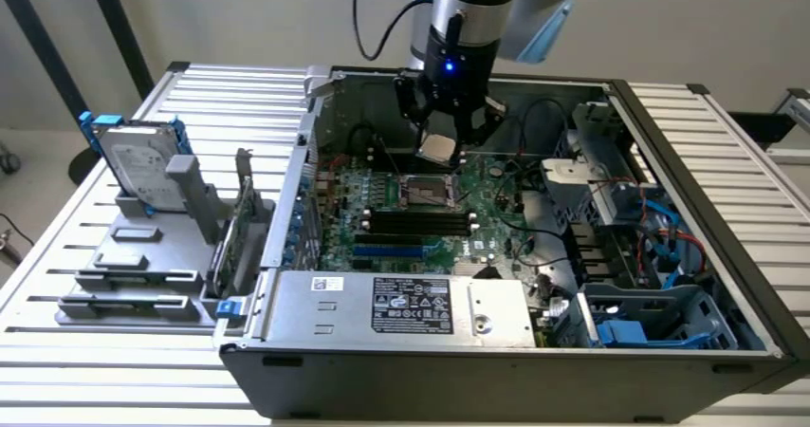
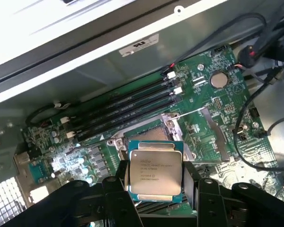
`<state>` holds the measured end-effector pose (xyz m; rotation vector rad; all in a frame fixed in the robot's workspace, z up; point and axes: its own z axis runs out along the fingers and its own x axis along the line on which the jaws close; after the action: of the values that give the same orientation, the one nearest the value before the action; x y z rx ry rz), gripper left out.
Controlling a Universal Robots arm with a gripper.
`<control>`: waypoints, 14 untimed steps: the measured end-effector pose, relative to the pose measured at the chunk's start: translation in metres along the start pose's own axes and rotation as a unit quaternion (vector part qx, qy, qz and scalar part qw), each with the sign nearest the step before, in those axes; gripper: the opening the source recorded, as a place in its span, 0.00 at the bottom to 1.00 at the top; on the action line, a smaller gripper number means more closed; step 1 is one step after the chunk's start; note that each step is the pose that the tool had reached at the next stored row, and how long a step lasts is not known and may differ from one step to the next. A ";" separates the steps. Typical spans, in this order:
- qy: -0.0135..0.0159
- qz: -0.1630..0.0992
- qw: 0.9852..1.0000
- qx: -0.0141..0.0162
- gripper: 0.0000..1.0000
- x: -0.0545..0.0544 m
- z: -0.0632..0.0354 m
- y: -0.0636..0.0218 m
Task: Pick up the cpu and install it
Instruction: 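Place the cpu into insertion slot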
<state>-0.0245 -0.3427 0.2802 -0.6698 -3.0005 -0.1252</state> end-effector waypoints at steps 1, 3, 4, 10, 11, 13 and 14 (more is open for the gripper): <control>-0.001 0.008 1.000 -0.001 0.55 0.000 0.0002 0.0000; -0.002 0.027 1.000 -0.002 0.55 0.000 0.0006 -0.0001; -0.002 0.036 0.999 -0.003 0.55 0.000 0.0010 -0.0001; -0.006 0.090 0.996 -0.007 0.55 0.000 0.0046 -0.0003; -0.006 0.099 0.995 -0.008 0.55 0.000 0.0052 -0.0004; -0.008 0.117 0.993 -0.009 0.55 -0.001 0.0064 -0.0004; -0.008 0.126 0.992 -0.010 0.55 -0.001 0.0069 -0.0005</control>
<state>-0.0245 -0.3427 0.2732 -1.0479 -2.9012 -0.1372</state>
